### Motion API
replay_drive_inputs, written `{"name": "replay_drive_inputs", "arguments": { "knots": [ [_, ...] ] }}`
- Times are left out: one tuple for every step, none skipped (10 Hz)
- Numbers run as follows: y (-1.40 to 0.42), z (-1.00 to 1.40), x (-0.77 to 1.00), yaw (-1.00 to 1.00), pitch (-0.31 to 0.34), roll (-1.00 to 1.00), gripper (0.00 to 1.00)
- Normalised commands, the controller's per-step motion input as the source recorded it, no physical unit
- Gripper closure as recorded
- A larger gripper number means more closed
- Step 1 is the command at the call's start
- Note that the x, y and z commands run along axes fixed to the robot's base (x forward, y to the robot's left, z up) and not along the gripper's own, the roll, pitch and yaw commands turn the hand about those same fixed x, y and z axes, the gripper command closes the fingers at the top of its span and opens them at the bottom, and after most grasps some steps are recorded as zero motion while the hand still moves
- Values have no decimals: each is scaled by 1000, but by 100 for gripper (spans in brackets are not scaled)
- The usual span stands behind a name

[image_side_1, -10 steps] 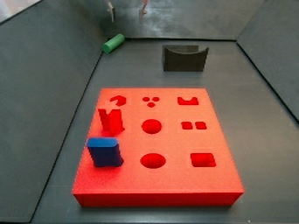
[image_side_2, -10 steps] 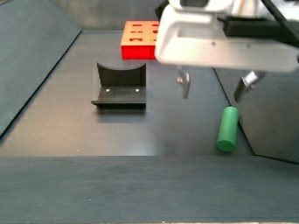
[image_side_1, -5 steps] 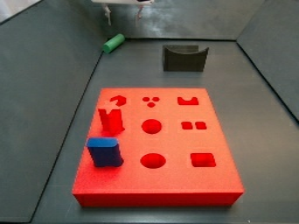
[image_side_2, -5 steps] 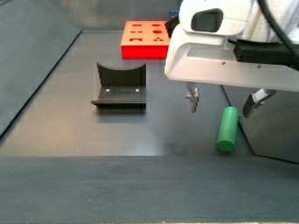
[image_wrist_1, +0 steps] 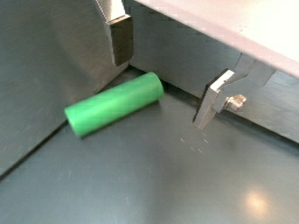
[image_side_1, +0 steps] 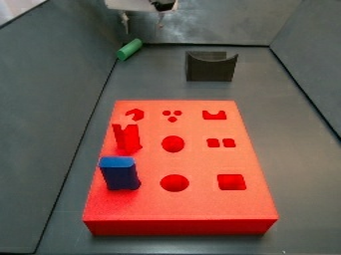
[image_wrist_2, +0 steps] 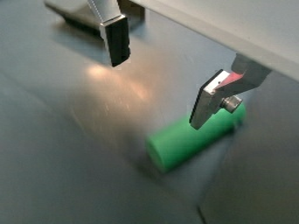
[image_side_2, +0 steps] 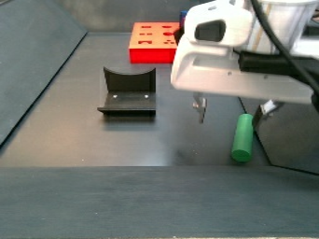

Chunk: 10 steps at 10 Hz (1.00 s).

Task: Pick up the round object. Move up. Place the round object on the fixture. Regrasp the round object. Move to above the board. Insert the round object.
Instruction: Pick up the round object.

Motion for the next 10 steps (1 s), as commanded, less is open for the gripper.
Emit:
{"name": "replay_drive_inputs", "arguments": {
  "knots": [
    [397, -1000, -997, -109, -83, 0, 0],
    [283, -931, -683, -46, -177, -83, 0],
    [26, -389, -194, 0, -361, -251, 0],
    [-29, -274, 0, 0, -397, -274, 0],
    [-106, -277, 0, 0, -381, -274, 0],
    [-123, -271, 0, 0, -370, -280, 0],
    [-183, -306, 0, 0, -337, -287, 0],
    [-286, -577, 231, -3, -251, -210, 0],
    [-297, -1000, 229, -129, -39, 4, 0],
    [-271, -1000, 211, -140, -20, 24, 0]
  ]
}}
